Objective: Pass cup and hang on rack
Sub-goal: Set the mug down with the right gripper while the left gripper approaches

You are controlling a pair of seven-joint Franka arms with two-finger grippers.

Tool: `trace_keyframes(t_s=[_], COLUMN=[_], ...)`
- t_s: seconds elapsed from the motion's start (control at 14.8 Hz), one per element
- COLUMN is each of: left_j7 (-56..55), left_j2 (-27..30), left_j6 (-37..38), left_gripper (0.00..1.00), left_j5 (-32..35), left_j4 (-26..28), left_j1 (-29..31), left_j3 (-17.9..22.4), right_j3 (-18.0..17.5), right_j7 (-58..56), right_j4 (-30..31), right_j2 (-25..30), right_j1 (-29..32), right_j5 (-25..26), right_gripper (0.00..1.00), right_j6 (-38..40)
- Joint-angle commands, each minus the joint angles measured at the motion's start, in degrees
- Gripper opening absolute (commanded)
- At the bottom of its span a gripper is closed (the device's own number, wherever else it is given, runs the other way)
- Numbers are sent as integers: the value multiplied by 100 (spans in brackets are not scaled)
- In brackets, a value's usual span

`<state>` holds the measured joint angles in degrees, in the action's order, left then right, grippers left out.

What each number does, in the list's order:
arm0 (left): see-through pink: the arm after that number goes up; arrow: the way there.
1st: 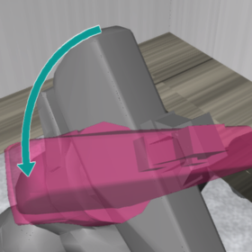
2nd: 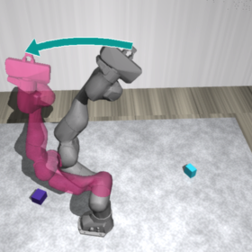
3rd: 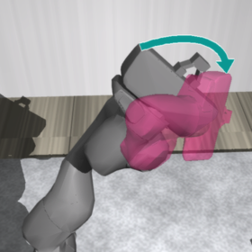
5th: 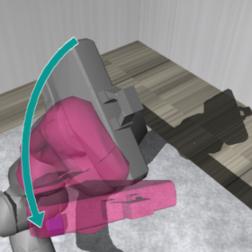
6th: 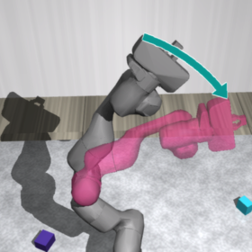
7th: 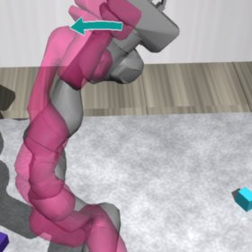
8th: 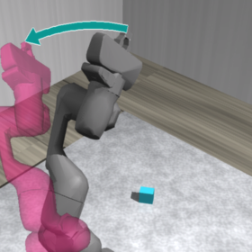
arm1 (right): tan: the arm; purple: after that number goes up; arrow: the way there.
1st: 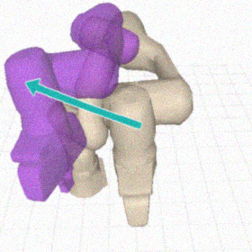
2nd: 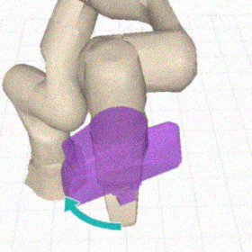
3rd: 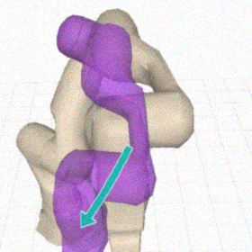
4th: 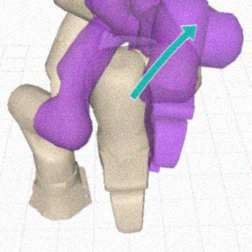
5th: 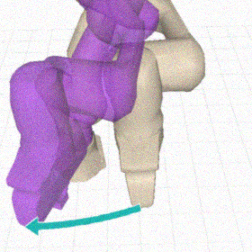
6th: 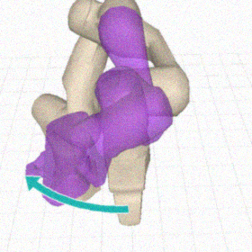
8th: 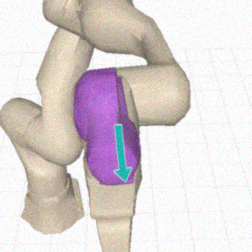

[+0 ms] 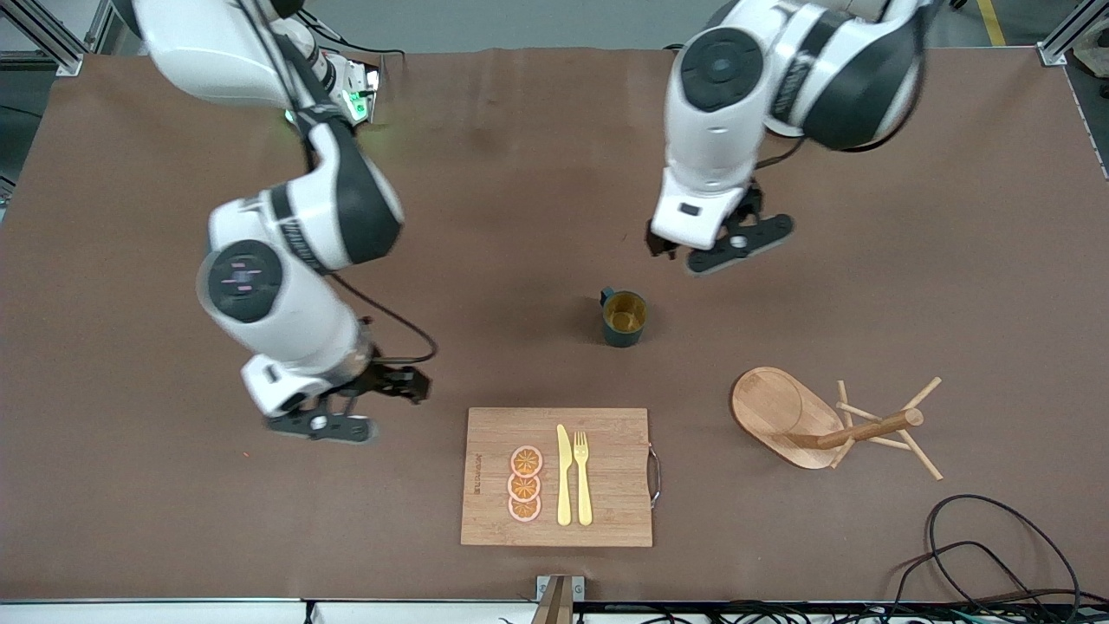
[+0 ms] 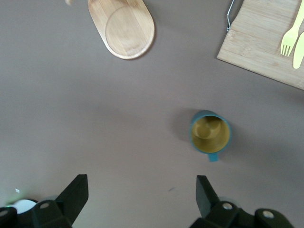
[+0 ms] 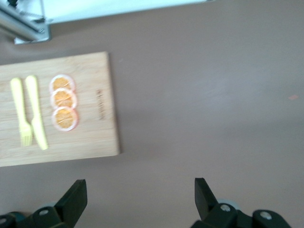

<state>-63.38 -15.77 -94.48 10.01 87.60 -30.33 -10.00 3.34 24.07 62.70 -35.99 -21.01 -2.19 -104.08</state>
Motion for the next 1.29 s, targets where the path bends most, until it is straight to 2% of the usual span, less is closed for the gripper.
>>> trace_keyframes(t_s=[0.0, 0.14, 0.34, 0.47, 0.61, 0.75, 1.02, 1.22], left_j7=[-883, -1429, -2544, -3020, -3547, -4083, -4971, -5447], left_j2=[-347, -575, -935, -998, -1007, -1147, -1919, -2052], left_j6=[9, -96, -352, -483, -790, -1080, -1310, -1310], left_gripper=[100, 100, 100, 100, 99, 99, 100, 100], left_j5=[492, 756, 1099, 1502, 1950, 2477, 3558, 3937], left_j4=[-226, -226, -69, 317, 713, 1012, 1057, 1179], left_j1=[-358, -674, -1115, -1395, -1598, -1808, -2222, -2363], left_j3=[7, 7, 7, -19, -19, -37, -37, -37], right_j3=[-105, -96, -114, -149, -403, -518, -501, -483], right_j7=[-526, -509, -736, -913, -1236, -1615, -1819, -1853], right_j4=[996, 1585, 2166, 2605, 2957, 3195, 3310, 3310], right_j2=[837, 1338, 1936, 2341, 2727, 3053, 3642, 3924], right_j1=[491, 842, 1256, 1536, 1975, 2275, 2338, 2425], right_j5=[322, 622, 614, 571, 570, 535, 482, 482], right_gripper=[100, 100, 100, 100, 100, 100, 100, 100], right_j6=[-77, -365, -420, -429, -402, -341, 115, 300])
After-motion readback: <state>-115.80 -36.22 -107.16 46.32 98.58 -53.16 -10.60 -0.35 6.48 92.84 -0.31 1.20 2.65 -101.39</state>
